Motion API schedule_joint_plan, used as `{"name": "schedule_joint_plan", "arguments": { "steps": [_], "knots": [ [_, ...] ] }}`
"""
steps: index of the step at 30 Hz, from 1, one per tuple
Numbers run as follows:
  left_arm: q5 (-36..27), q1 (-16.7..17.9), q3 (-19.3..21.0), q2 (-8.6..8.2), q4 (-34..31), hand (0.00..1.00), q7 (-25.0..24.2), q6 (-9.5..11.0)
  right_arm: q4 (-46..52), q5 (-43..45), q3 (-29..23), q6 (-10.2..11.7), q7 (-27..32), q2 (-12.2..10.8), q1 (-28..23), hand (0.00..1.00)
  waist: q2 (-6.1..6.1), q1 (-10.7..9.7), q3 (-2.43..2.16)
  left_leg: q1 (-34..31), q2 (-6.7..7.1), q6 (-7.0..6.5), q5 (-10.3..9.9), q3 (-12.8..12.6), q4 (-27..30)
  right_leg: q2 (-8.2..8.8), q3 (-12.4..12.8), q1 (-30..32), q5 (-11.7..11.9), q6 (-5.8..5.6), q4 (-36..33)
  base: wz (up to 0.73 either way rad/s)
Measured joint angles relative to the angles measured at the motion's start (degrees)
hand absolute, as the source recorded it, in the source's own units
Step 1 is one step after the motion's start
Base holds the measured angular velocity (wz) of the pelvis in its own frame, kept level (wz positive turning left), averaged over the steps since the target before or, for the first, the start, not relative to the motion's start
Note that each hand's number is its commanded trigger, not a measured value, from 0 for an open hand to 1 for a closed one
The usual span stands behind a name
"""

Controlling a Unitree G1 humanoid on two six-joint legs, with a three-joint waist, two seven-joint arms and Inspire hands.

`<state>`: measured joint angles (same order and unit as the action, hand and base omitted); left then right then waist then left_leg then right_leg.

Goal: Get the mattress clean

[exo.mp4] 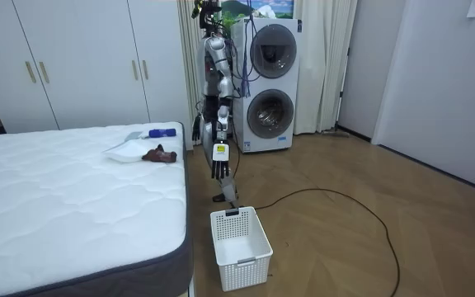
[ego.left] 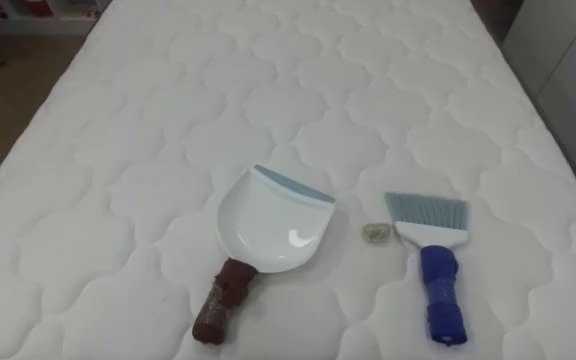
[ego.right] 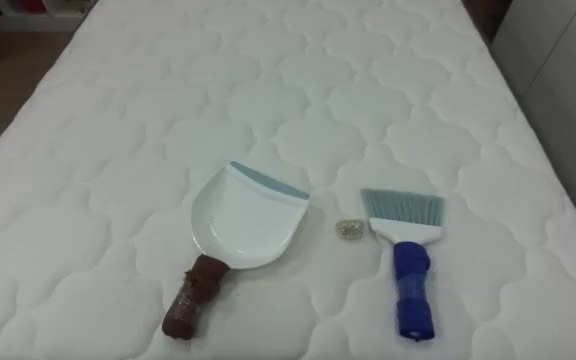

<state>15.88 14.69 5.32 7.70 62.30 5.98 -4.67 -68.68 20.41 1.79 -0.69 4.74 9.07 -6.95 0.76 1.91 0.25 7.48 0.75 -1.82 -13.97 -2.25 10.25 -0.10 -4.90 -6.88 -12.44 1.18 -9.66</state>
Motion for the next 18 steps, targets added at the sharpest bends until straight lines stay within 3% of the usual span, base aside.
{"name": "schedule_joint_plan", "arguments": {
  "steps": [3, 10, 16, 18],
  "knots": [
    [0.0, 0.0, 0.0, 0.0, -0.3, 0.0, 0.0, 0.0, 0.0, -0.1, 0.4, 0.0, 0.0, 0.0, 0.0, 0.0, 0.26, -0.1, -0.15, -0.1, 0.03, 0.0, 0.0, 0.1, 0.1, 0.01, -0.1, -0.1, 0.0, 0.01, 0.0, 0.0],
    [0.0, -0.4, 0.0, 0.01, -0.3, 0.0, 0.1, 0.3, -0.1, 0.1, 0.3, 0.3, 0.1, 0.0, 0.1, 0.0, 0.54, -0.2, -0.05, -0.1, 0.1, 0.0, 0.0, 0.1, 0.2, 0.04, -0.1, -0.4, 0.0, 0.01, 0.1, 0.0],
    [0.0, -1.4, 0.2, 0.04, -0.4, 0.0, 1.7, 1.6, -0.1, -1.7, 0.4, 0.9, 0.7, 0.0, 0.1, 0.0, 1.07, 0.0, 0.12, -0.9, 0.29, 0.0, 0.0, 0.6, 1.1, 0.13, -0.3, 0.0, 0.0, 0.02, 0.1, 0.04],
    [0.0, -1.5, 0.3, 0.05, -0.5, 0.0, 3.9, 2.8, -0.1, -2.5, 0.3, 1.5, 1.1, 0.0, 0.1, 0.0, 0.79, 0.0, -0.15, -0.9, 0.27, 0.0, 0.0, 0.7, 1.1, 0.1, -0.3, 0.0, 0.0, 0.03, 0.2, 0.02]
  ]
}}
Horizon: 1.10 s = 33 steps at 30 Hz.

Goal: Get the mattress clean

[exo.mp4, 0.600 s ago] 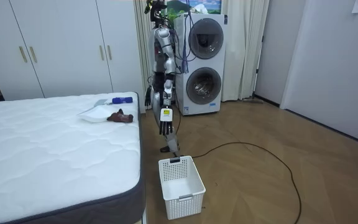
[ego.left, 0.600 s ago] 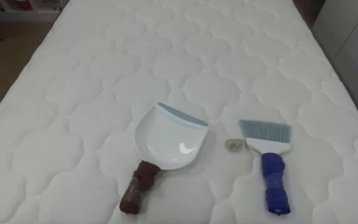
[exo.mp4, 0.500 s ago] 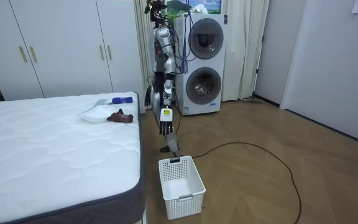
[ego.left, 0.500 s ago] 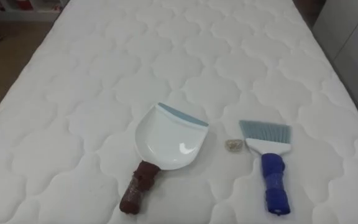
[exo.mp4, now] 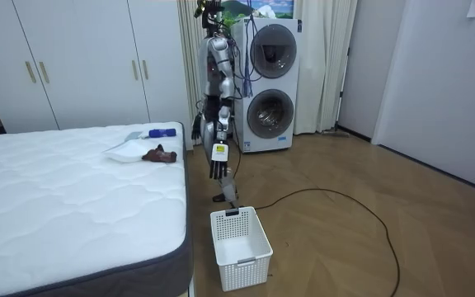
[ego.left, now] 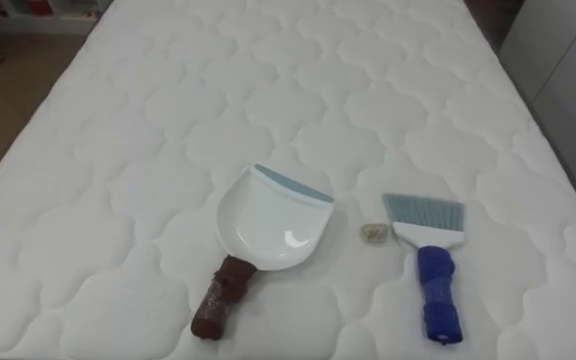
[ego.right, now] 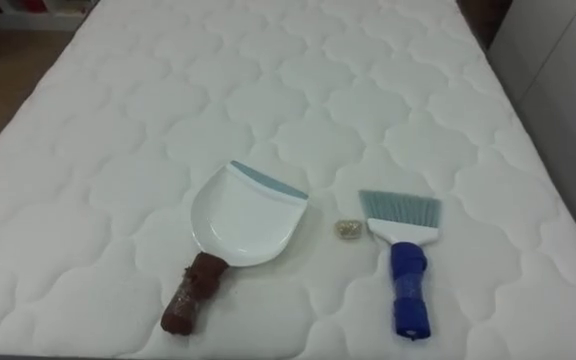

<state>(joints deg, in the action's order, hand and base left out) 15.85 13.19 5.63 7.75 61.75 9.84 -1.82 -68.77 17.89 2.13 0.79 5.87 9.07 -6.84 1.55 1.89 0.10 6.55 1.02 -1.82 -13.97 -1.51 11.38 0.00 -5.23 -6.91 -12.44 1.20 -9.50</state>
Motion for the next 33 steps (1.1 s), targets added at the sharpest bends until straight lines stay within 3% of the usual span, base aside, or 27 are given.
{"name": "schedule_joint_plan", "arguments": {
  "steps": [7, 10, 12, 15, 19, 25, 33],
  "knots": [
    [0.0, 0.6, 1.3, 0.08, -8.4, 0.0, 8.2, 3.1, 0.2, -0.1, -0.1, 2.4, 0.9, 0.1, 0.3, 0.0, -0.28, 0.1, 0.01, -0.1, -0.1, 0.0, 0.0, 0.3, 0.0, -0.02, -0.1, -0.1, 0.0, 0.04, -0.2, 0.02],
    [0.0, 0.6, 1.2, 0.12, -13.9, 0.0, 10.9, 5.4, 0.2, -0.6, -0.1, 3.6, 1.0, 0.1, 0.7, 0.0, -0.28, 0.0, 0.02, -0.1, -0.04, 0.0, 0.0, 0.3, 0.0, -0.03, -0.5, -0.5, 0.0, 0.05, -0.3, 0.0],
    [0.0, 0.6, 0.7, 0.08, -18.2, 0.0, 12.5, 7.9, 0.6, -1.9, -0.1, 4.8, 1.0, 0.1, 0.7, 0.0, -0.27, 0.0, 0.02, -0.2, -0.04, 0.0, 0.0, 0.1, 0.0, -0.02, -0.8, -0.5, 0.0, 0.06, -0.2, 0.02],
    [0.0, 0.1, -0.9, 0.1, -19.7, 0.0, 15.0, 10.4, 1.3, -4.0, 0.0, 5.4, 1.0, 0.1, 0.6, 0.0, -0.24, -0.1, -0.08, -0.3, -0.01, 0.0, 0.0, 0.2, -0.1, 0.03, -1.2, -0.5, 0.0, 0.06, -0.2, 0.03],
    [0.0, 0.0, -2.9, 0.1, -22.6, 0.0, 16.1, 11.0, 1.3, -6.4, 0.3, 5.5, 1.0, 0.1, 0.7, 0.0, -0.06, -0.1, -0.1, -1.0, -0.03, 0.0, 0.0, 0.2, 0.0, 0.01, -1.3, 0.2, 0.1, 0.09, -0.3, 0.0],
    [0.0, -0.4, -4.2, 0.18, -26.9, 0.0, 17.2, 12.4, 1.3, -7.6, 1.2, 5.5, 0.4, 0.1, 1.0, 0.0, 0.75, -0.1, 0.28, -1.0, -0.05, 0.0, 0.0, 0.2, 0.0, 0.01, -1.3, 0.5, 0.1, 0.1, -0.2, 0.0],
    [0.0, -4.7, -6.2, 0.84, -27.8, 0.0, 16.5, 13.5, 1.3, -7.7, 1.2, 6.0, -1.3, 0.1, 1.2, 0.0, 0.78, -0.5, 0.26, -1.6, -0.19, 0.01, 0.0, 0.1, 0.0, -0.02, -1.3, 1.2, 0.3, 0.21, -0.2, 0.0]
  ]
}}
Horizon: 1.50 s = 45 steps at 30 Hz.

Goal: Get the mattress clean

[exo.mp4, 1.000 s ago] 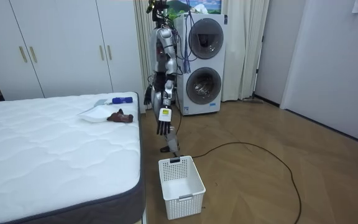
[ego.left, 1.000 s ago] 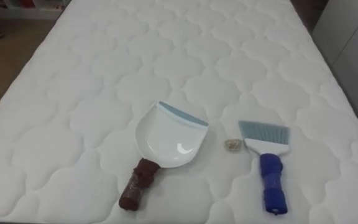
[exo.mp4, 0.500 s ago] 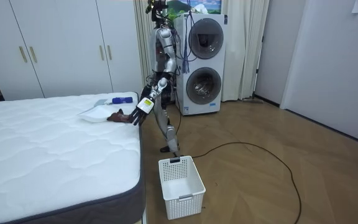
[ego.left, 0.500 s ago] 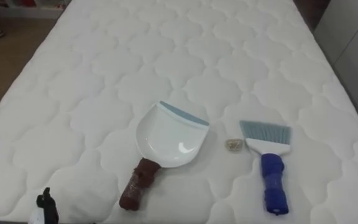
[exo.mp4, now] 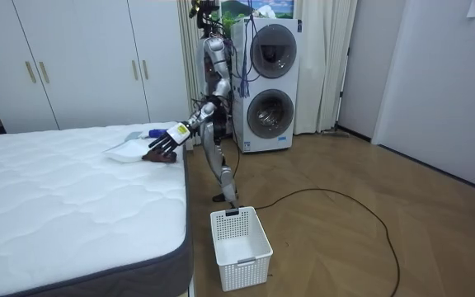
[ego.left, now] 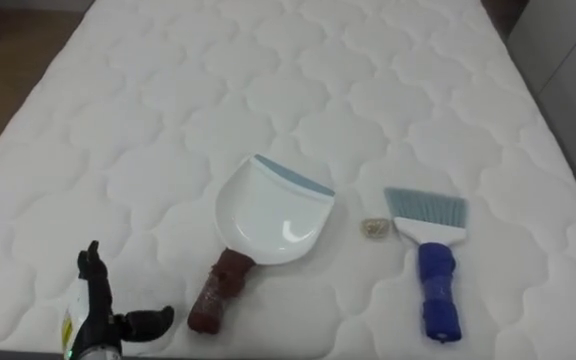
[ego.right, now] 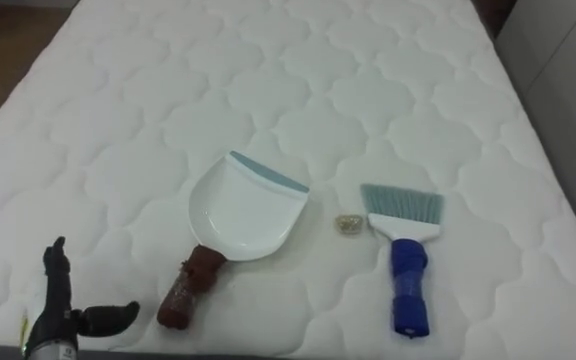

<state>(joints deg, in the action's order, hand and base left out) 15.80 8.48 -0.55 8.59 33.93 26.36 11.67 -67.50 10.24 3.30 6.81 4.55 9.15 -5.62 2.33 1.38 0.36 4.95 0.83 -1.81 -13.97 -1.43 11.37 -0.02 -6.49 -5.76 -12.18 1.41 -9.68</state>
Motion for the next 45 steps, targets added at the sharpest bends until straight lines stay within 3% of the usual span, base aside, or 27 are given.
{"name": "schedule_joint_plan", "arguments": {
  "steps": [6, 13, 23, 32, 38, 45],
  "knots": [
    [0.0, -0.7, -0.2, 0.08, -1.2, 0.0, -1.5, 1.0, 0.0, 0.0, -0.1, 0.9, -0.5, 0.0, 0.0, 0.0, -0.89, -1.3, -0.47, -0.1, -0.07, 0.0, 0.0, 0.0, 0.0, 0.02, 0.3, 0.3, 0.1, -0.01, 0.0, -0.01],
    [-0.5, -1.2, -3.1, 0.36, 0.6, 0.0, -4.0, 0.9, -0.1, 0.0, 0.0, 0.9, -1.0, 0.0, 0.2, 0.0, -1.06, -2.0, -0.1, -0.6, -0.04, 0.0, 0.0, -0.1, -0.1, 0.0, 0.1, 1.0, 0.1, -0.02, -0.1, 0.0],
    [-0.7, -1.6, -7.0, -0.32, 1.5, 0.0, -7.1, 0.6, 0.5, -1.1, 0.2, 0.7, -0.4, -0.2, 0.4, 0.0, -1.13, -4.0, -0.12, -2.8, -0.09, 0.0, 0.0, -0.1, 0.3, -0.03, 0.0, 2.8, 0.3, 0.04, -0.2, 0.0],
    [-5.1, -4.2, -9.3, -0.45, 1.4, 0.0, -9.8, 0.6, 0.3, -1.4, 0.6, 0.7, -0.6, -0.3, 1.0, 0.0, -1.05, -5.5, -0.08, -2.4, -0.12, 0.0, 0.0, 0.0, 0.1, -0.05, -0.1, 2.5, 0.3, 0.04, -0.1, 0.0],
    [-5.1, -4.5, -12.4, -0.35, 1.4, 0.0, -11.9, 0.3, 0.4, -1.3, 1.8, 0.6, -0.3, -0.3, 1.3, 0.0, -0.72, -5.8, 0.14, -2.4, -0.13, 0.0, 0.0, -0.1, 0.0, 0.05, -2.1, 2.5, 0.3, 0.04, -0.1, 0.0],
    [-5.0, -4.5, -13.4, -0.28, 0.7, 0.0, -12.5, -0.1, 0.3, -1.3, 2.3, 0.6, 0.3, -0.3, 1.6, 0.0, -0.68, -5.8, 0.18, -2.3, -0.19, 0.0, 0.0, -0.1, 0.0, 0.12, -2.4, 2.4, 0.3, 0.04, -0.1, 0.0]
  ]
}}
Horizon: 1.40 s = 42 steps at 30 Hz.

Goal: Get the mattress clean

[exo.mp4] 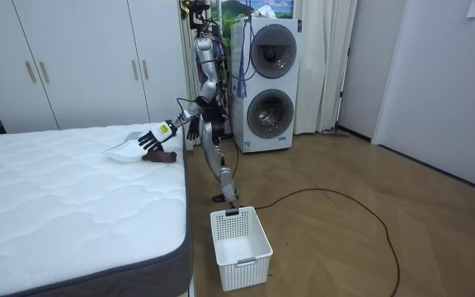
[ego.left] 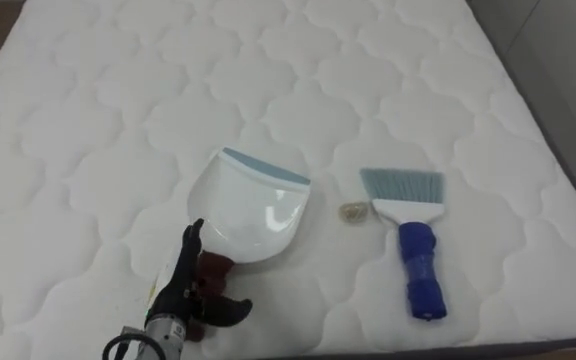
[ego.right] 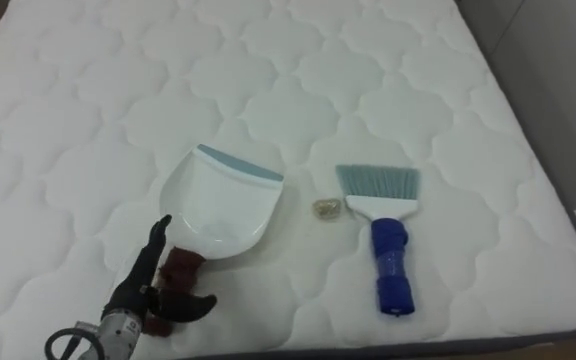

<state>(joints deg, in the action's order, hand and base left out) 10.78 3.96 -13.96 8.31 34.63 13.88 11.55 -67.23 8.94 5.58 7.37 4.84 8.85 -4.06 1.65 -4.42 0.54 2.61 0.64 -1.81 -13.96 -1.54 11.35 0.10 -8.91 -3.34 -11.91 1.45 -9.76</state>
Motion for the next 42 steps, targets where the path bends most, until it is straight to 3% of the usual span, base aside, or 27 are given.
{"name": "schedule_joint_plan", "arguments": {
  "steps": [19, 20, 21, 22, 23, 24, 25, 26, 27, 28, 29, 32, 37, 42],
  "knots": [
    [1.2, -1.1, 0.8, -0.01, 5.7, 0.0, 1.0, -1.3, -0.7, -3.3, 2.2, -1.2, 1.6, -0.1, 0.7, 0.0, -0.27, 0.3, 0.01, -0.6, 0.01, 0.0, 0.0, 0.3, 0.7, 0.18, 1.0, 0.5, 0.0, 0.01, -0.2, 0.0],
    [1.2, -1.1, 0.8, -0.01, 5.7, 0.0, 1.3, -1.3, -0.8, -4.0, 2.3, -1.2, 1.8, -0.1, 0.6, 0.0, -0.12, 0.3, -0.06, -1.3, 0.11, 0.0, 0.0, -0.1, 2.4, 0.76, 1.5, 0.1, 0.0, 0.03, -0.2, 0.21],
    [1.2, -1.3, 0.8, 0.04, 5.8, 0.0, 1.7, -1.4, -1.1, -4.4, 2.5, -1.2, 2.1, -0.3, 0.7, 0.0, 0.83, -0.1, 0.49, -4.7, 1.51, 0.2, -0.7, -1.7, 7.7, 2.17, 5.7, -1.0, 0.1, 0.16, 0.2, 0.34],
    [1.2, -1.5, 0.7, -0.25, 5.9, 0.0, 1.7, -1.4, -1.5, -4.7, 2.7, -1.0, 2.4, -0.2, 0.6, 0.0, 1.54, -0.4, 0.52, -6.4, 2.32, 0.12, -0.4, -1.8, 6.9, 2.6, 8.1, -1.0, 0.1, 0.16, 0.2, 0.78],
    [1.2, -2.8, 0.0, -1.16, 5.8, 0.0, 1.7, -1.3, -2.2, -6.1, 2.5, -1.2, 2.6, 0.3, 0.0, 0.0, 0.4, -0.6, -0.1, -10.1, 2.32, -0.29, 2.8, -2.0, 1.3, 2.68, 9.7, -0.4, -0.1, -0.11, -0.3, 0.62],
    [1.2, -3.4, -0.8, -1.04, 6.2, 0.0, 2.3, -1.2, -3.1, -7.0, 2.6, -1.8, 2.4, -0.3, -0.4, 0.0, 1.52, 1.2, -0.39, -10.1, 2.43, -2.18, 6.5, -5.4, 1.3, 3.62, 10.0, 0.6, -1.1, -2.09, -2.0, 0.4],
    [1.2, -3.4, -0.8, -1.02, 6.6, 0.0, 3.0, -1.2, -3.3, -7.1, 2.5, -1.9, 2.5, -0.4, -0.7, 0.0, 1.45, 2.0, -0.33, -9.7, 2.19, -2.22, 6.6, -6.0, 1.4, 3.61, 9.0, 0.9, -1.2, -2.8, -2.2, -0.27],
    [1.1, -3.5, -1.0, -1.0, 8.0, 0.0, 3.9, -1.2, -3.9, -7.2, 2.5, -2.4, 2.6, -0.2, -0.2, 0.0, 1.41, 3.1, -0.28, -9.1, 2.0, -2.21, 6.6, -4.9, 1.4, 3.66, 7.5, 1.6, -1.2, -3.39, -1.5, -0.5],
    [1.0, -3.8, -0.7, -0.72, 9.5, 0.0, 4.9, -1.4, -3.6, -8.0, 2.6, -2.4, 2.6, 0.2, 0.1, 0.0, 0.76, 3.4, 0.09, -8.9, 1.83, -2.19, 6.5, -1.1, 1.4, 3.21, 7.0, 3.7, -0.4, -2.84, 0.5, -0.55],
    [1.0, -3.9, -0.4, -0.62, 10.0, 0.0, 5.4, -1.5, -3.2, -8.2, 2.8, -2.4, 2.7, 0.3, 0.2, 0.0, 0.63, 3.3, 0.18, -8.9, 1.81, -2.0, 6.4, 0.4, 1.4, 3.04, 7.0, 5.0, 1.1, -2.54, 1.9, -0.37],
    [1.1, -3.8, 0.5, -0.82, 11.1, 0.0, 5.9, -1.9, -2.1, -8.5, 2.9, -2.3, 3.4, 0.8, 0.1, 0.0, -0.75, 2.6, 0.05, -8.7, 1.44, -1.36, 6.1, 1.3, 1.2, 2.72, 5.9, 5.7, 4.2, -1.63, 1.3, -0.2],
    [1.1, -4.1, 0.6, -1.31, 11.1, 0.0, 7.3, -1.9, -2.1, -8.8, 3.4, -2.6, 3.8, 0.8, 0.1, 0.0, -1.04, 1.4, 0.01, -7.2, 0.99, -1.28, 6.1, -0.8, -0.6, 2.24, 4.5, 5.3, 4.2, -1.47, 1.0, -0.08],
    [0.0, -6.7, 1.5, -2.23, 12.0, 0.0, 8.5, -2.3, -2.1, -9.5, 3.4, -3.9, 2.5, 0.6, 0.8, 0.0, -0.58, 1.1, 0.27, -7.1, 0.98, -0.71, 5.7, -0.9, -0.9, 1.69, 3.5, 5.4, 4.0, -1.29, 0.7, 0.01],
    [0.0, -7.0, 2.4, -2.29, 12.6, 0.0, 8.5, -2.5, -2.2, -10.9, 4.4, -4.4, 2.5, 0.3, 1.2, 0.0, -0.42, 0.9, 0.15, -7.8, 0.97, -0.71, 5.6, -1.0, -0.8, 1.67, 3.5, 6.5, 4.0, -1.3, 0.6, -0.01]
  ]
}}
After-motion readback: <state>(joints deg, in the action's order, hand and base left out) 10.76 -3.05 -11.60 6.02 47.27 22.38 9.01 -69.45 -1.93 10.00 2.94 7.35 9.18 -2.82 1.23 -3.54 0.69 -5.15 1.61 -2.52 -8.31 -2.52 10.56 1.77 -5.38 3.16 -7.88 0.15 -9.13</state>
